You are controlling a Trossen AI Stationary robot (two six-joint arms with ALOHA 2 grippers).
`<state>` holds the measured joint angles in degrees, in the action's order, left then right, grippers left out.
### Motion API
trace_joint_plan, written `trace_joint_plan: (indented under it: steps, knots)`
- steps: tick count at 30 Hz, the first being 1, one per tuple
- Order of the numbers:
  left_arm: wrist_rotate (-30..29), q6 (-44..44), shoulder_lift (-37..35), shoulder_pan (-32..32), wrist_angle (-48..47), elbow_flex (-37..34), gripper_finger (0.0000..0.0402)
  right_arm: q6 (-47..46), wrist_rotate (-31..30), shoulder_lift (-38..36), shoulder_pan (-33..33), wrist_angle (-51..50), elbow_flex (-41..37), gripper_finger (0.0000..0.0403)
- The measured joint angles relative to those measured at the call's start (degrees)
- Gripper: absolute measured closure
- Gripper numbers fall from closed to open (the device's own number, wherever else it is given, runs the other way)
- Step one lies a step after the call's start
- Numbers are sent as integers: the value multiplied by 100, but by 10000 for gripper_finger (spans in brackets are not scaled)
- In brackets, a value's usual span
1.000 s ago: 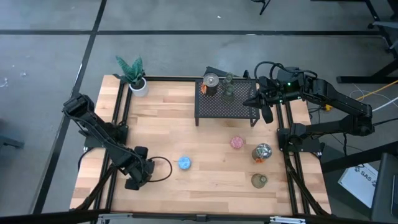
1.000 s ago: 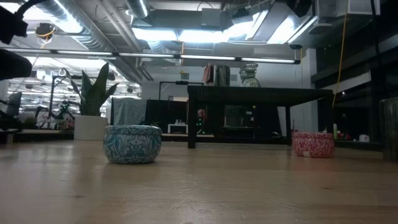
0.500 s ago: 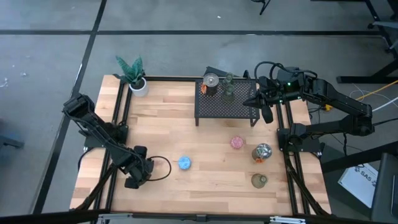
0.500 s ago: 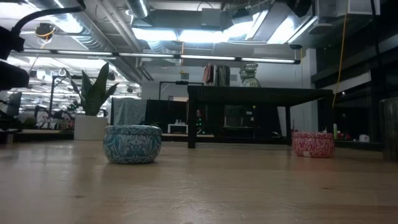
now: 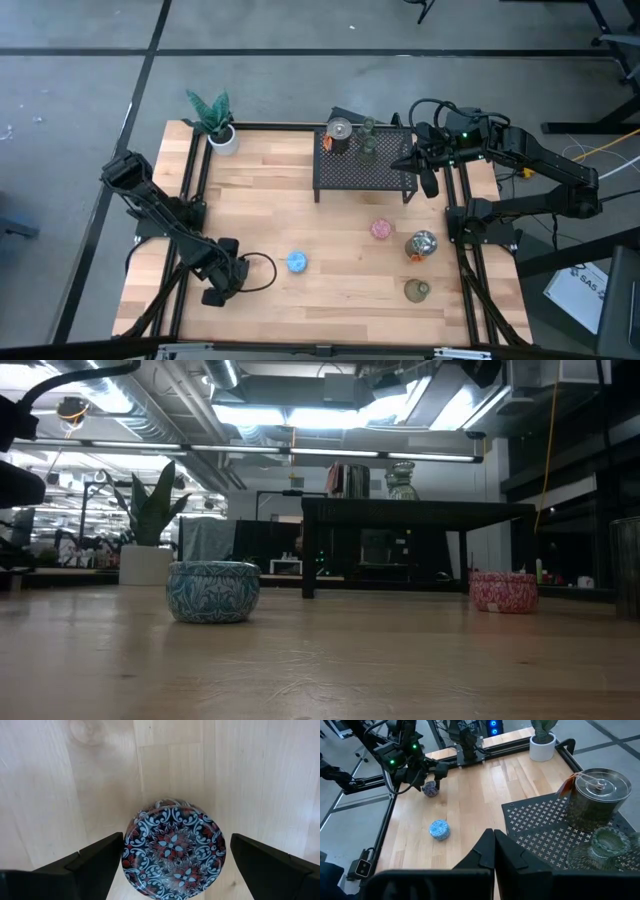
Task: Pick & Place candle stick holders
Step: Put the red scented candle on the shelf
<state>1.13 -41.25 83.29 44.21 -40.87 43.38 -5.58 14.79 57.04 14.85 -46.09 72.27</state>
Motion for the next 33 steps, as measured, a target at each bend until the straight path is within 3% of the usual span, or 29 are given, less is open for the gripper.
trace_joint_plan:
  steps: [17, 26, 33]
  knots:
    - [26, -7, -2, -7, -21, 0, 93, 0, -15, 0, 0, -2, -2, 402]
    - [103, -387, -4, -21, -30, 14, 96, 1, -15, 0, 1, -2, -2, 402]
    - [446, -1, 0, -463, -394, 362, 97, 2, -15, 0, 2, -2, -2, 402]
